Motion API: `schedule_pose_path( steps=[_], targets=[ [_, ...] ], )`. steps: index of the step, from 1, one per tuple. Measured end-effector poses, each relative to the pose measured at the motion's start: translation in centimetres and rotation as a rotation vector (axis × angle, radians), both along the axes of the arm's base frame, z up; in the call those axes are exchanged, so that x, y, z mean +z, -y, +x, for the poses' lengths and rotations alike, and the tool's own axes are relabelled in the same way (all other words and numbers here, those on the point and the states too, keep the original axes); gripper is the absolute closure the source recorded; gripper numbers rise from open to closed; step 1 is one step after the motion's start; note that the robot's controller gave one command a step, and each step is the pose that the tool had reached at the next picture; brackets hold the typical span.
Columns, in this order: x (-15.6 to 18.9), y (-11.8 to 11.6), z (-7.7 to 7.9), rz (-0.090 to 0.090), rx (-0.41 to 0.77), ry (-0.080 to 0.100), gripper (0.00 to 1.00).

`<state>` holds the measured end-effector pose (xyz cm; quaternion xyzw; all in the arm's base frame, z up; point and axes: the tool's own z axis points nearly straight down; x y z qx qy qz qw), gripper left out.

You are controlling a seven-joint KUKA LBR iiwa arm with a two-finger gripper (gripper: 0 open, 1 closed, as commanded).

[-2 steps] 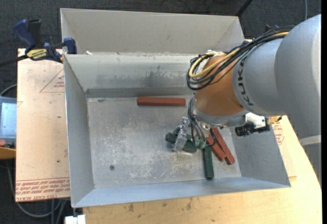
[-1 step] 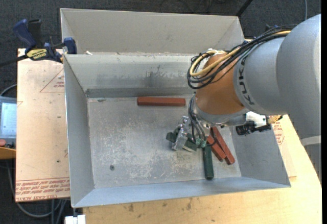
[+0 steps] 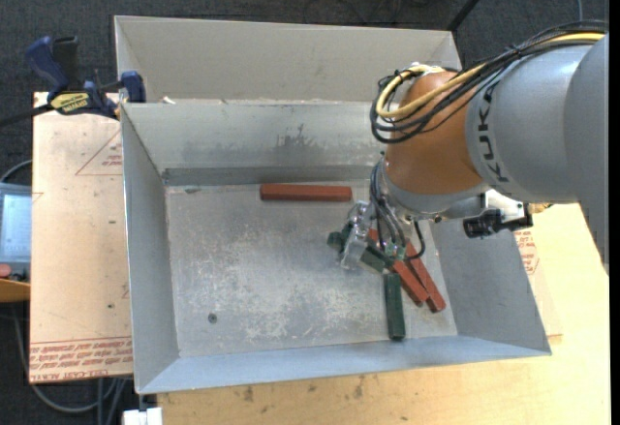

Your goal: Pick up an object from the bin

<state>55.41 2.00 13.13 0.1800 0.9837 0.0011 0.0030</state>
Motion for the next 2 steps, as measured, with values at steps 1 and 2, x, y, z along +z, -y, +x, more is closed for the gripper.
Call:
schedule_pose_path(
  steps=[1, 2],
  targets=[
    [1.6, 0.0, 0.1, 0.0, 0.002, -0.003, 1.0],
    [4.9, -0.1, 0.2, 0.0, 0.003, -0.001, 1.0]
  ],
)
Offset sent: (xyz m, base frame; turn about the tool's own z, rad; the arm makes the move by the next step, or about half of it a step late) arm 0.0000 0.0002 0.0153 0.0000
